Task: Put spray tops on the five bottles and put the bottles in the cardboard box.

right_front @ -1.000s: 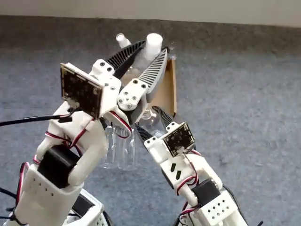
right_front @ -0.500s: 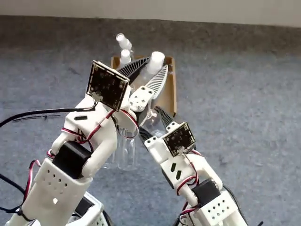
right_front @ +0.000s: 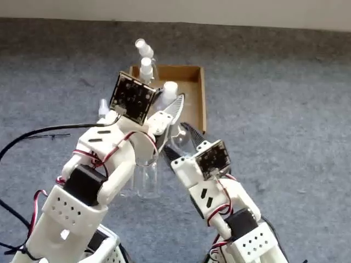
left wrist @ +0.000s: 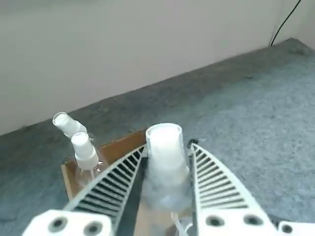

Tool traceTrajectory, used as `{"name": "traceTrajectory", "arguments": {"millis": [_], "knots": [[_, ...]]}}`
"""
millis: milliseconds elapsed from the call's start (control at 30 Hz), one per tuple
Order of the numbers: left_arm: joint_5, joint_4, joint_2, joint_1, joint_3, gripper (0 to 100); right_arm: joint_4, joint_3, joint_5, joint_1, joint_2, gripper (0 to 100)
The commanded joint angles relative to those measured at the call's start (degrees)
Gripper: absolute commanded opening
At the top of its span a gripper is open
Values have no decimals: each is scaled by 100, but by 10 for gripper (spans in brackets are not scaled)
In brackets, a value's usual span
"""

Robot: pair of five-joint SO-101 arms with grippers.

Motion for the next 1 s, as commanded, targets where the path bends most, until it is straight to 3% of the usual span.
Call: {"name": "traceTrajectory", "arguments": {"millis": [0, 367, 667, 967], "knots": [[-35, 475, -400, -154, -31, 188, -101, -84, -369, 321, -92, 4], [-563, 712, -488, 119, -567, 196, -101, -31, -352, 303, -84, 4], [-589, 677, -13, -558, -1174, 196, -101, -31, -360, 303, -84, 4], [-949, 967, 576, -13, -1121, 196, -101, -31, -360, 303, -84, 4]]}}
